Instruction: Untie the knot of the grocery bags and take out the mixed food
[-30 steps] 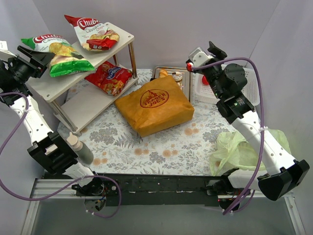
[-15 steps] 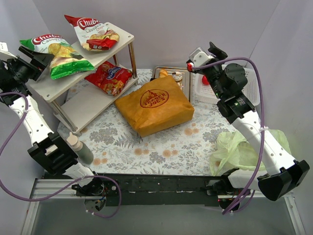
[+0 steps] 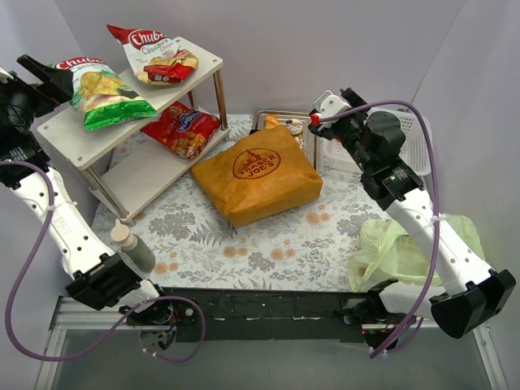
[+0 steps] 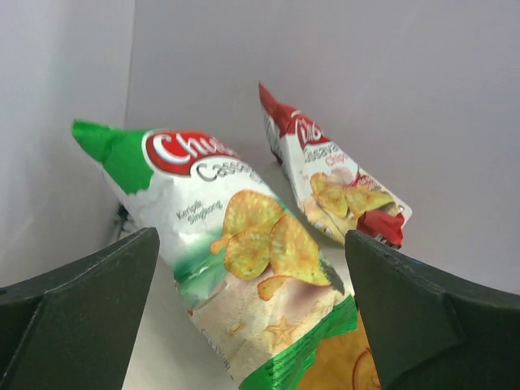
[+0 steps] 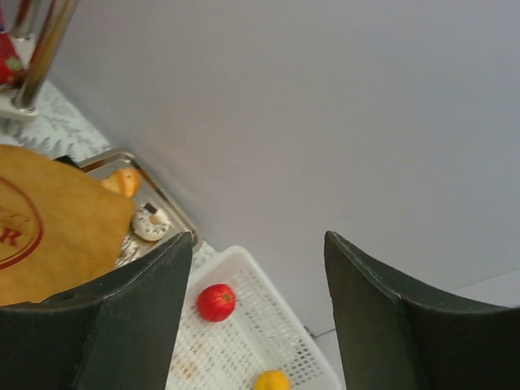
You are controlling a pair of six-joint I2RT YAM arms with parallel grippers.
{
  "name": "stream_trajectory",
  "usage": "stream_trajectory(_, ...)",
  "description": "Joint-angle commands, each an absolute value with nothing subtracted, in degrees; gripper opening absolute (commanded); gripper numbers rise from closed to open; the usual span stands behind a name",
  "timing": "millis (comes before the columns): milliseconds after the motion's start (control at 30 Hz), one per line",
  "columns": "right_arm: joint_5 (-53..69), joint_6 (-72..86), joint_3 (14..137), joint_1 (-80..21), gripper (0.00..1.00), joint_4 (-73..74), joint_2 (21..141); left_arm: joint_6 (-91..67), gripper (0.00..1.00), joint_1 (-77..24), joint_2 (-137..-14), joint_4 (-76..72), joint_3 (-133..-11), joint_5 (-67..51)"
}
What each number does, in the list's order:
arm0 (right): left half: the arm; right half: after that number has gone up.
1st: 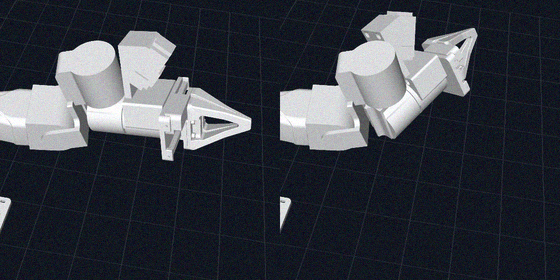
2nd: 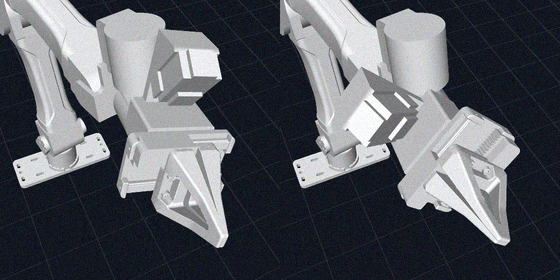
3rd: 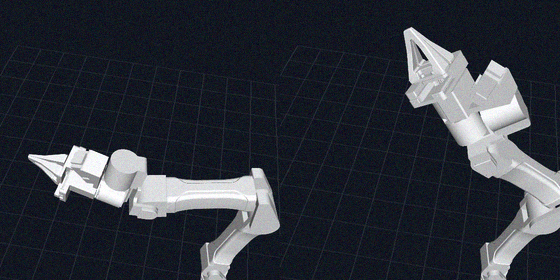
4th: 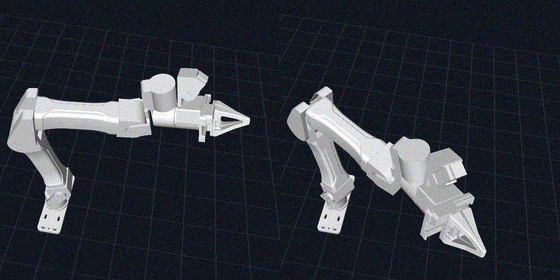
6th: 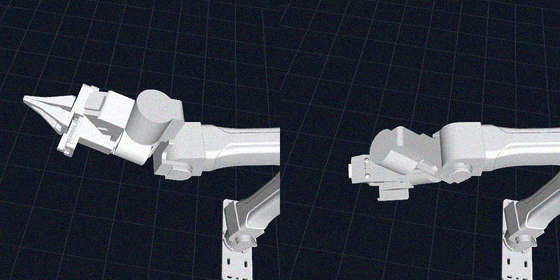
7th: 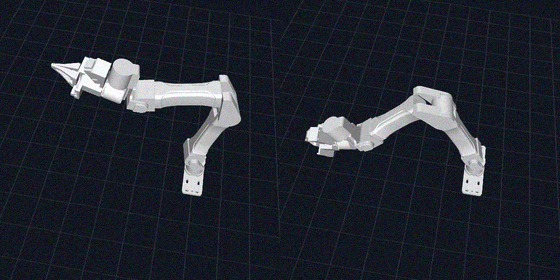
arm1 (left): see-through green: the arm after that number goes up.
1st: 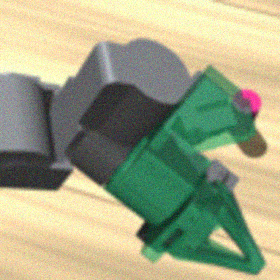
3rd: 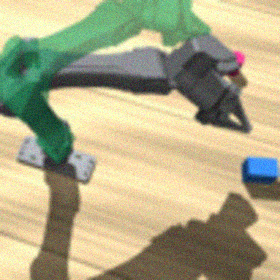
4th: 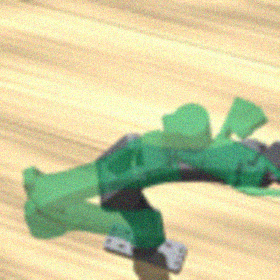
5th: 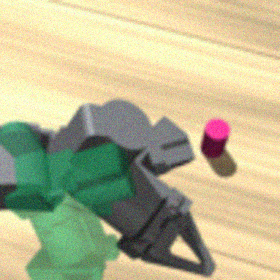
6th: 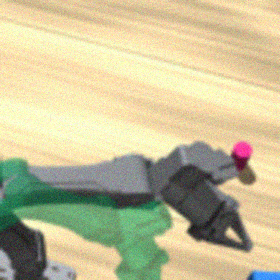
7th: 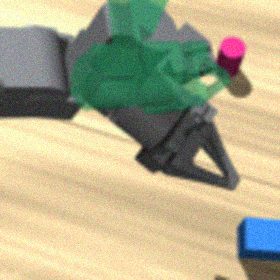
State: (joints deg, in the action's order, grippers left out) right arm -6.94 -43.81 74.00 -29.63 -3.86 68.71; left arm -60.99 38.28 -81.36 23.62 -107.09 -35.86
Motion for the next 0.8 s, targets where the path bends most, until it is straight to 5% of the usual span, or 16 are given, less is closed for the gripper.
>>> stream_trajectory(0,-0.99,-34.99,72.51,-29.53,0.74,3.41,69.16,-58.00,0.98,38.23,-78.49,19.37,-112.76,-33.91)
stream_trajectory(267,7.45,-26.11,69.25,-28.65,0.79,4.50,83.38,-64.34,0.98,32.62,-80.25,6.95,-117.24,-50.69)
stream_trajectory(567,20.63,-18.98,84.02,-27.86,0.79,7.55,105.18,-62.14,0.98,30.67,-78.66,9.22,-117.95,-56.86)
stream_trajectory(767,25.04,-26.89,72.20,-35.06,0.77,12.22,101.63,-61.61,0.98,30.50,-78.22,10.28,-117.60,-57.74)
